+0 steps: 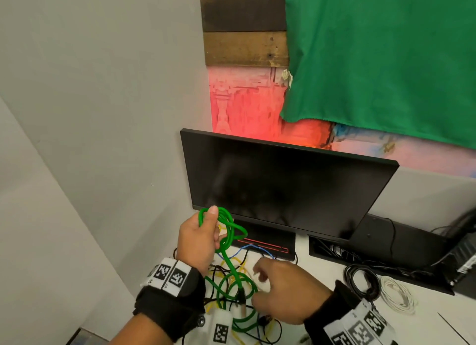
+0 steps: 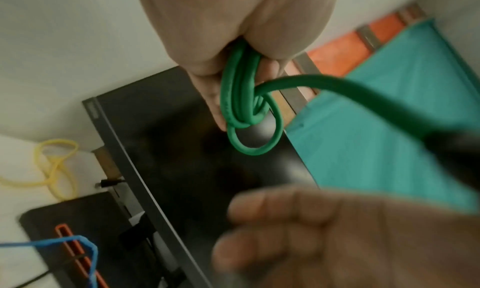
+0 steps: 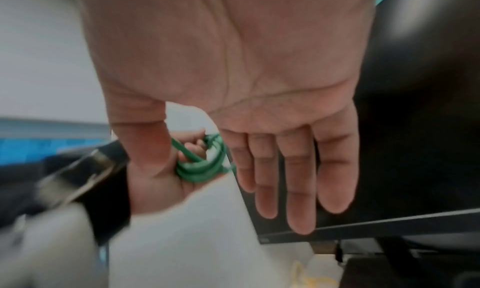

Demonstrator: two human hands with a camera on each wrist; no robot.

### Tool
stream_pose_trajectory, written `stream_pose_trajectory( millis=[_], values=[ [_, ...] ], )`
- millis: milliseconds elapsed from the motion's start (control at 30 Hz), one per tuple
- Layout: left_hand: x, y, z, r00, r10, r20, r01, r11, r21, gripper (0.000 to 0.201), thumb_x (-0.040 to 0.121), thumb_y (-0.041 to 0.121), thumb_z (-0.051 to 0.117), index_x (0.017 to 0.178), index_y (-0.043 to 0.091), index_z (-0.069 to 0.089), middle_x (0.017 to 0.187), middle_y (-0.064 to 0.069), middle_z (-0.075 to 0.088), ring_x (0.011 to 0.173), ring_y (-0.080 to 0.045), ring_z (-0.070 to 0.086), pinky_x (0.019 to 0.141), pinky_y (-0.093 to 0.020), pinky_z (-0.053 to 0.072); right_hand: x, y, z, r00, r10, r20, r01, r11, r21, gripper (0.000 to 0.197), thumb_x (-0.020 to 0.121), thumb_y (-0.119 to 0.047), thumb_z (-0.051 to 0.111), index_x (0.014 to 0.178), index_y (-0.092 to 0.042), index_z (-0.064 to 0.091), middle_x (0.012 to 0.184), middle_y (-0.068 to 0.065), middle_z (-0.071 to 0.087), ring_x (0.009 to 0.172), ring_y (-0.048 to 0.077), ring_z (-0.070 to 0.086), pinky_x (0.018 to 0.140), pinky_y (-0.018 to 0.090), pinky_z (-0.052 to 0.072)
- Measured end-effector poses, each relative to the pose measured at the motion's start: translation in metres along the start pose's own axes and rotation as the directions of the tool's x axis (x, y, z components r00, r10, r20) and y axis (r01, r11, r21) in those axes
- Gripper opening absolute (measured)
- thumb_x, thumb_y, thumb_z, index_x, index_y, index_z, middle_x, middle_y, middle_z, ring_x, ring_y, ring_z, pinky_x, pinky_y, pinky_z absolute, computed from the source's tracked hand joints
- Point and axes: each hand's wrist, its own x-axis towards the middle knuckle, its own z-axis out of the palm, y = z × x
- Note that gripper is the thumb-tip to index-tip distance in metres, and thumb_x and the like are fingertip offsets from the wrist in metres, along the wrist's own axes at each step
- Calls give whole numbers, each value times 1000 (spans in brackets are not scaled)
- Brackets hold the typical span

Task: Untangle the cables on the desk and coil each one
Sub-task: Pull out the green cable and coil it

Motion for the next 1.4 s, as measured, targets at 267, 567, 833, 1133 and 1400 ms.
stream_pose_trajectory(
  millis=[267, 567, 833, 1133, 1400],
  values=[
    [-16, -7, 14, 990, 98, 98, -102, 994, 35, 35, 97, 26, 56, 63, 19, 57, 46, 4, 50, 41, -8, 48, 45, -15, 43, 22, -29, 11, 1000, -28, -5, 24, 751, 660, 32, 90, -41, 65, 65, -23, 62, 66, -3, 71, 59, 9, 64, 64, 27, 48],
    [14, 8, -17, 994, 9, -105, -9, 1000, 3, 47, 98, 40, 51, 57, 20, 53, 47, 4, 46, 41, -11, 47, 55, -38, 52, -3, -9, 10, 969, -162, -188, 242, 788, 566, 20, 94, -38, 55, 80, -32, 67, 55, -23, 53, 52, -6, 49, 51, 6, 33],
    [-23, 0, 9, 995, 94, -34, -90, 988, 123, 45, 99, 39, 48, 57, 23, 53, 48, 2, 52, 44, -15, 57, 54, -34, 50, 11, 14, 4, 993, 5, -116, 42, 915, 402, 19, 76, -39, 62, 95, -41, 62, 79, -12, 70, 75, 4, 66, 78, 33, 56],
    [-24, 1, 13, 1000, 16, -3, -16, 1000, 2, 46, 100, 38, 46, 63, 12, 52, 54, -3, 55, 51, -18, 57, 59, -31, 49, 26, -5, 8, 958, -77, -277, 223, 809, 545, 32, 83, -41, 57, 115, -46, 59, 64, -13, 55, 59, 1, 51, 61, 27, 45],
    [-17, 11, 5, 971, -237, -27, 209, 902, -379, 43, 100, 37, 48, 62, 19, 58, 56, -4, 52, 52, -19, 51, 56, -31, 51, 24, 18, -7, 885, -96, -456, 267, 907, 327, 20, 86, -57, 54, 96, -42, 64, 72, -19, 63, 65, 2, 57, 61, 25, 46]
  ],
)
